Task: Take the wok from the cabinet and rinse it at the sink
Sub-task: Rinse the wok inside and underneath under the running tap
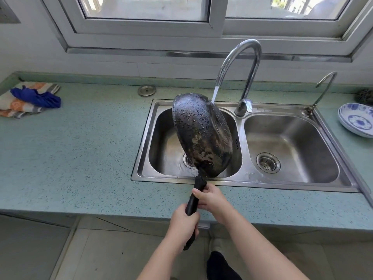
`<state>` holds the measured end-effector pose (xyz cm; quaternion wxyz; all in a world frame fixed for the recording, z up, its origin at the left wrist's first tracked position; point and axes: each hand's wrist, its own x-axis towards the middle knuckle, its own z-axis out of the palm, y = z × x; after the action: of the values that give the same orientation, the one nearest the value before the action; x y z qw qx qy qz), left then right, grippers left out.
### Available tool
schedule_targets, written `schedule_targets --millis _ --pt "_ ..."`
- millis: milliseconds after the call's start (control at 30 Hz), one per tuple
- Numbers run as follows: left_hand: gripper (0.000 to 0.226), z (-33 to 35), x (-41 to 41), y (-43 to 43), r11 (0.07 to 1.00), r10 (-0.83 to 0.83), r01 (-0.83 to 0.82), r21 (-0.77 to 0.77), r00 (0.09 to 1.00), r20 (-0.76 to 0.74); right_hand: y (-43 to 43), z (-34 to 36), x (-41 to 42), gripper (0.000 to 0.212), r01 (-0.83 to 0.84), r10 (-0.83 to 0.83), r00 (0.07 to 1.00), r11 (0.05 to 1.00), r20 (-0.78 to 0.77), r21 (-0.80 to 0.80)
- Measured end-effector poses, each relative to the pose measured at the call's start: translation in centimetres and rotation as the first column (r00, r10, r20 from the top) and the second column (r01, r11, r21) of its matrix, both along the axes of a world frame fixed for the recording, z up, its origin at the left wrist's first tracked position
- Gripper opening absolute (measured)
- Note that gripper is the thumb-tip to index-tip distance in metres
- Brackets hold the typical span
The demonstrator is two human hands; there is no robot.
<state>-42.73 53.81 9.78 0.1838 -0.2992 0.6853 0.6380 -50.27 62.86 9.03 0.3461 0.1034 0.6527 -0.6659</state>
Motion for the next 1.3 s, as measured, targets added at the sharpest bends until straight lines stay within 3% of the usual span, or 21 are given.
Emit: schedule_targets --millis 367,1300 --pt "0.027 0.8 -1.0 1.4 0.999 -0.035 0.033 -0.041 0.998 -0.058 1.8 0.5 -0.4 0.01 0.076 -0.045 0.992 0.962 0.122 -0.263" --pt "0.017 0.2 -0.8 0.9 0.992 -0.026 0.02 -0.122 0.998 -0.049 1.5 0.2 -0.4 0.01 0.031 0.006 0.991 0.959 0.132 -0.281"
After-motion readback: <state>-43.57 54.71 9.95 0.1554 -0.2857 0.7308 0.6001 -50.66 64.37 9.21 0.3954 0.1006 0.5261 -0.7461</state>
